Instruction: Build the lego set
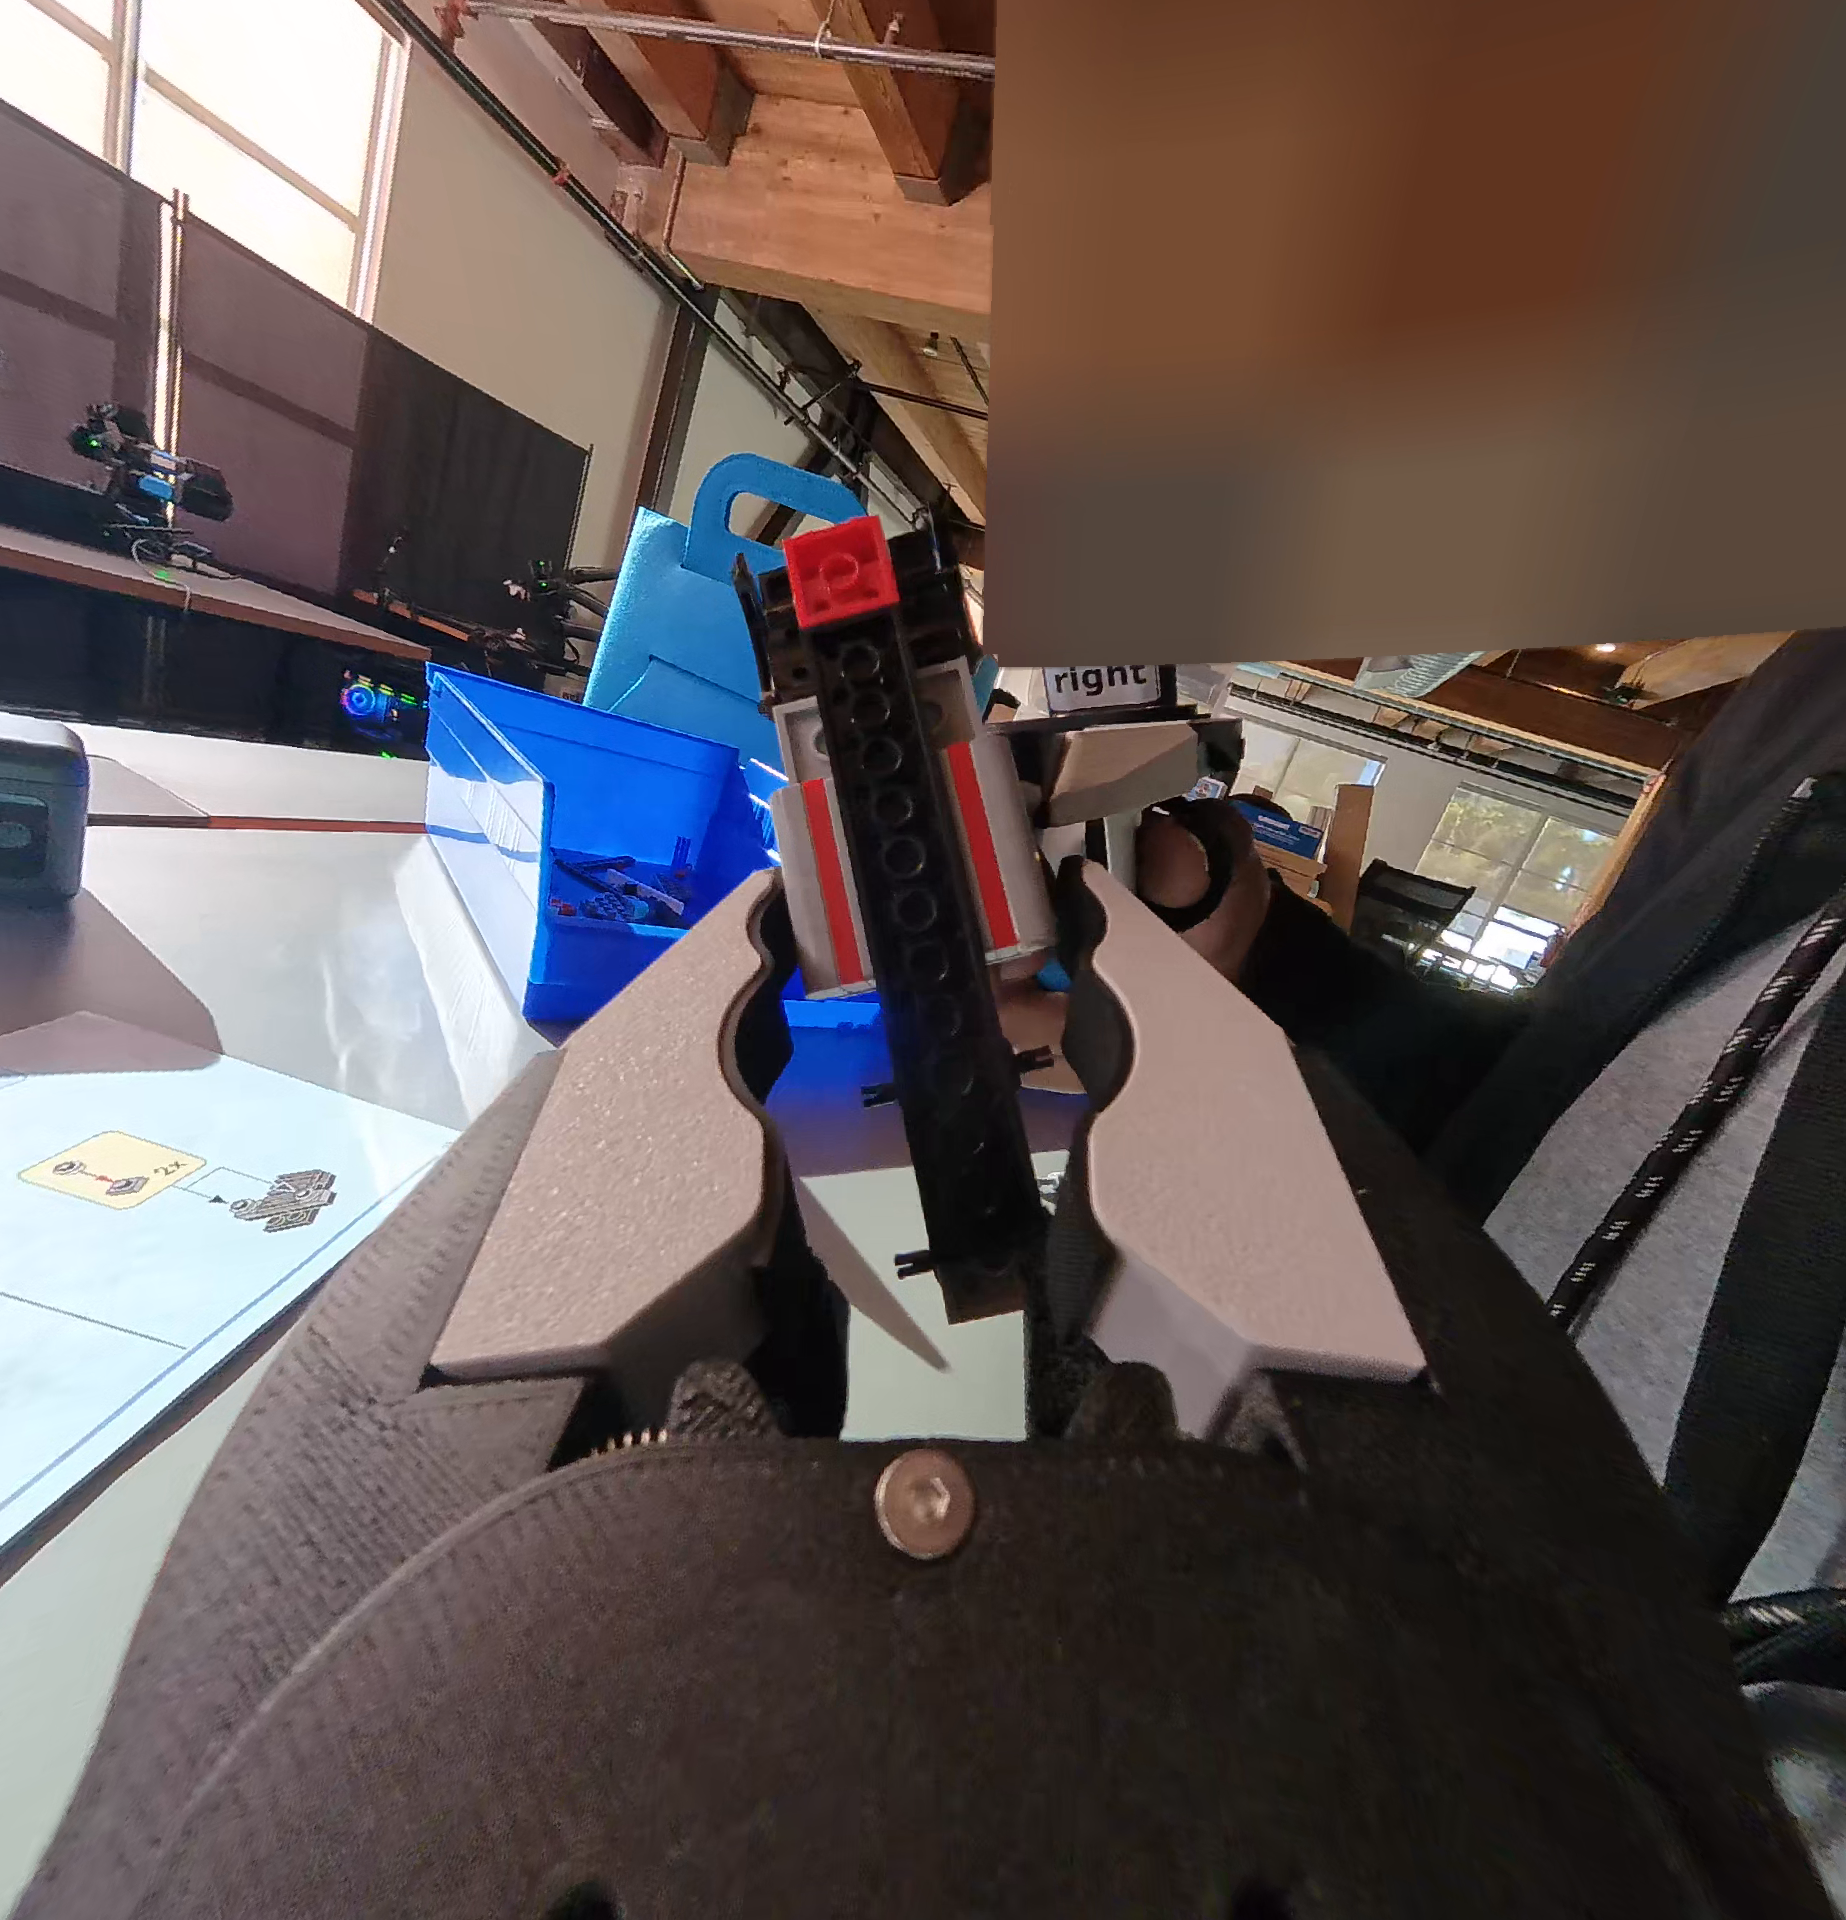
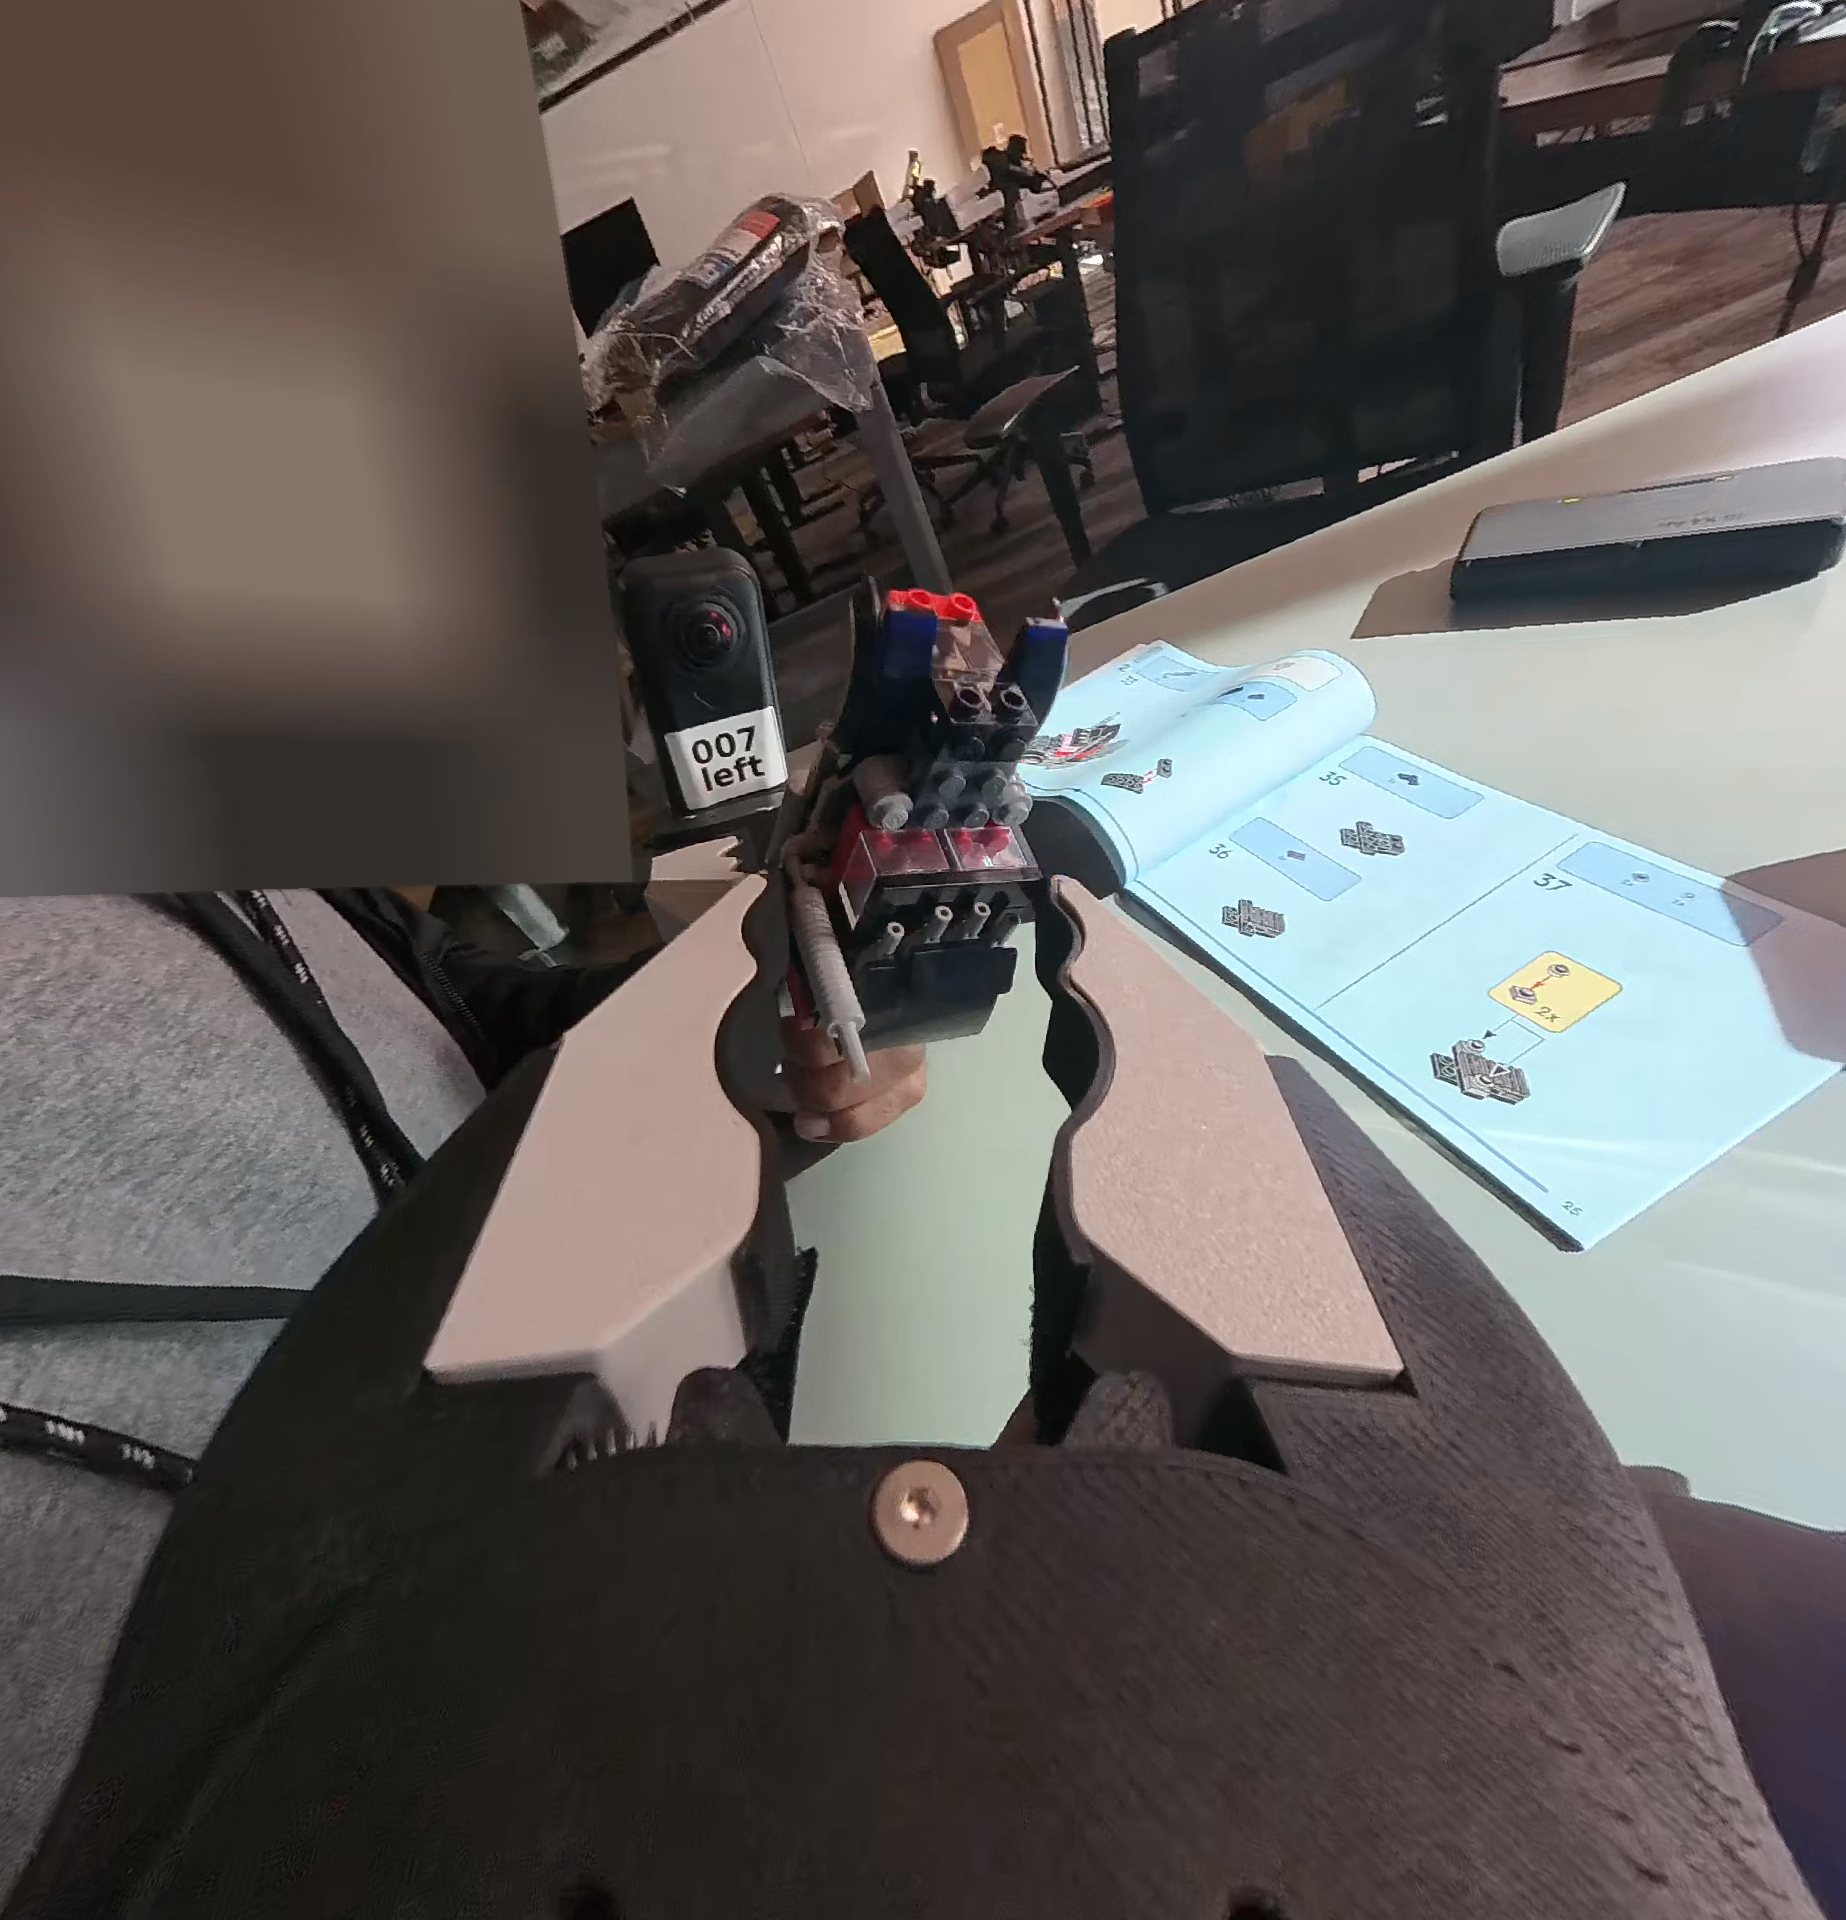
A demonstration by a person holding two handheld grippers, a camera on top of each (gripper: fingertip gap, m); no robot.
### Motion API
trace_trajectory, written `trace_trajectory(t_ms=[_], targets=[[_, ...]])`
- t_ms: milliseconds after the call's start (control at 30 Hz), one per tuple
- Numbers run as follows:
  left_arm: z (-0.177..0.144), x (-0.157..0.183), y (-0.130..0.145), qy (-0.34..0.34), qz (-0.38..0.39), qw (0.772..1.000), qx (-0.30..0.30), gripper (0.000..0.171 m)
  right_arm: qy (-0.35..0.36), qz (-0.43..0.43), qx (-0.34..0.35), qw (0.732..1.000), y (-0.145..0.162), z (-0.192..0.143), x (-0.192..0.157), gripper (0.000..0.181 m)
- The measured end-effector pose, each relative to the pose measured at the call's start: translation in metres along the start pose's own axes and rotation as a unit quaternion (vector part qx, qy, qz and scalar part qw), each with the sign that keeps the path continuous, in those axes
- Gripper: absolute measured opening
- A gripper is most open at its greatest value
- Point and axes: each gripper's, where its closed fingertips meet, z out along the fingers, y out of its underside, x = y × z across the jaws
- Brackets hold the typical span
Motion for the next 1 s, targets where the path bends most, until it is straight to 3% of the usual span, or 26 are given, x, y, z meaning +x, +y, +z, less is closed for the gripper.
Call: trace_trajectory(t_ms=[1000], targets=[[0.0027, 0.0044, 0.0064, -0.007, 0.020, 1.000, -0.021, 0.052, 0.008, 0.054, -0.024, 0.998, 0.0099, -0.0022, -0.0034, 0.046]])
